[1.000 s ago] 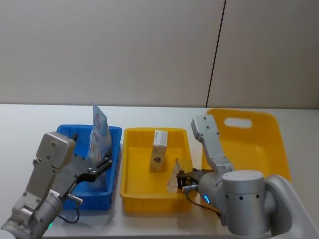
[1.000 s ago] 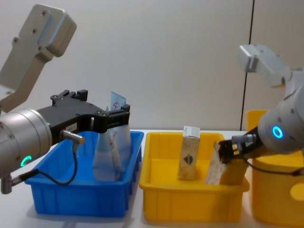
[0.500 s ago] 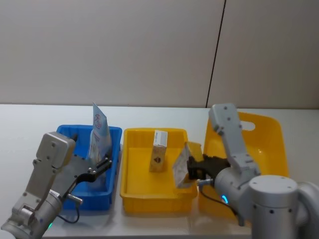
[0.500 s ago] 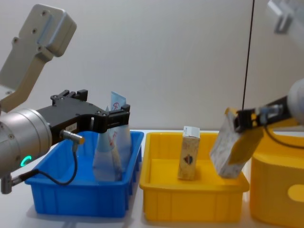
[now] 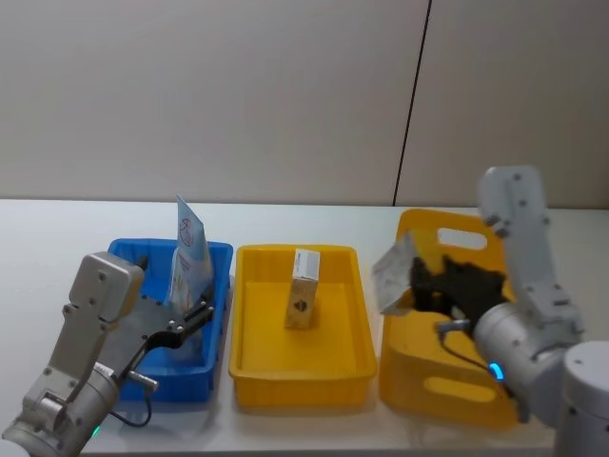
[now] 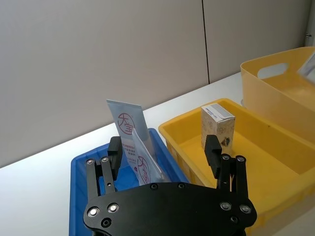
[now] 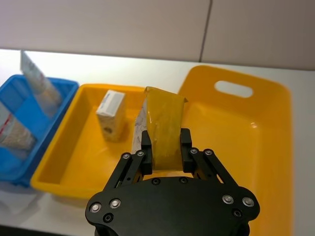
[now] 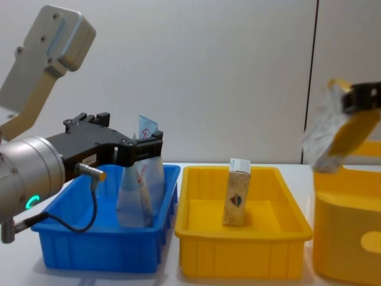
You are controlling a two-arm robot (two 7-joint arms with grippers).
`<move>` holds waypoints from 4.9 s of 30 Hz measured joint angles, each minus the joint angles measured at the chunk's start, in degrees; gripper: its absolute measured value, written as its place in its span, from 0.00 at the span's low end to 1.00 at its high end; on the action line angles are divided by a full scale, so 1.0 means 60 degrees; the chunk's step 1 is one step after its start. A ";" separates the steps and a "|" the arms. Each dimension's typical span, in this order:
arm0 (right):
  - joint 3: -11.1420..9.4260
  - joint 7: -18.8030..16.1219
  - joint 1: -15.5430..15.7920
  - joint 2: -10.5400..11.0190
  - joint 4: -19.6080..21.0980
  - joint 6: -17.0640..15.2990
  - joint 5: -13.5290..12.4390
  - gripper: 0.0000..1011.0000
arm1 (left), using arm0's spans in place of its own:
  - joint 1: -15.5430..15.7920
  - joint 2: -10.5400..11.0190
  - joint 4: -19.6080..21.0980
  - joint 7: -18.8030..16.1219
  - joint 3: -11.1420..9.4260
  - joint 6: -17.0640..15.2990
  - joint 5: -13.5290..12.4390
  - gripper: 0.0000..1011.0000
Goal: Bimanual collaborative sorting of washing and personal care products
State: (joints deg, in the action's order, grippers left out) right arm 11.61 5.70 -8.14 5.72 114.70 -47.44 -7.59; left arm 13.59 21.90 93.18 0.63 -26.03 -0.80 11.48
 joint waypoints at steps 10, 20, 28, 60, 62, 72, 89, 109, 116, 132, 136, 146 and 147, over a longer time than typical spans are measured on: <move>-0.0698 0.0068 0.0395 0.0382 0.0448 -0.0027 0.0161 0.28 | 0.0000 0.0000 0.0000 0.0000 0.0000 0.0000 0.0001 0.99; -0.1321 -0.0207 0.0643 0.0751 0.0125 -0.0134 0.0101 0.28 | 0.0000 0.0000 0.0000 0.0000 0.0000 0.0000 0.0000 0.99; -0.1675 -0.0631 0.0611 0.0888 -0.0329 0.0147 -0.0152 0.28 | 0.0000 0.0000 0.0000 0.0000 0.0001 0.0000 -0.0001 0.99; -0.2074 -0.1125 0.0520 0.1033 -0.0859 0.0507 -0.0435 0.99 | 0.0072 -0.0047 -0.0018 -0.0069 -0.0009 -0.0210 -0.0138 0.99; -0.2080 -0.1131 0.0518 0.1034 -0.0866 0.0512 -0.0439 0.99 | 0.0098 -0.0076 -0.0037 -0.0090 -0.0013 -0.0281 -0.0164 0.99; -0.2092 -0.1149 0.0514 0.1041 -0.0885 0.0524 -0.0452 0.99 | 0.0229 -0.0317 -0.0212 -0.0208 -0.0041 -0.0826 -0.0259 0.99; -0.2101 -0.1161 0.0515 0.1044 -0.0900 0.0530 -0.0456 0.99 | 0.0474 -0.0913 -0.1061 -0.0474 0.0037 -0.1208 -0.0338 0.99; -0.2101 -0.1161 0.0515 0.1044 -0.0899 0.0529 -0.0454 0.99 | 0.1049 -0.1513 -0.2238 -0.0367 0.0056 -0.1115 -0.0311 0.93; -0.2101 -0.1160 0.0515 0.1044 -0.0899 0.0529 -0.0454 0.99 | 0.1123 -0.1592 -0.2384 -0.0347 0.0055 -0.1106 -0.0307 0.75; -0.2101 -0.1160 0.0515 0.1044 -0.0899 0.0529 -0.0454 0.99 | 0.1187 -0.1655 -0.2512 -0.0333 0.0055 -0.1090 -0.0308 0.30; -0.2101 -0.1160 0.0515 0.1044 -0.0899 0.0529 -0.0455 0.99 | 0.1192 -0.1661 -0.2524 -0.0329 0.0055 -0.1089 -0.0308 0.27; -0.2101 -0.1160 0.0514 0.1044 -0.0900 0.0529 -0.0455 0.99 | 0.1212 -0.1673 -0.2551 -0.0320 0.0047 -0.1088 -0.0324 0.22; -0.2101 -0.1160 0.0515 0.1044 -0.0899 0.0529 -0.0455 0.99 | 0.1224 -0.1675 -0.2557 -0.0314 0.0035 -0.1087 -0.0335 0.22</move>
State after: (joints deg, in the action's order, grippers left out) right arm -0.99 -1.26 -5.05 11.98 109.30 -44.27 -10.32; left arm 20.93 11.85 77.83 -1.26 -25.82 -7.32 9.47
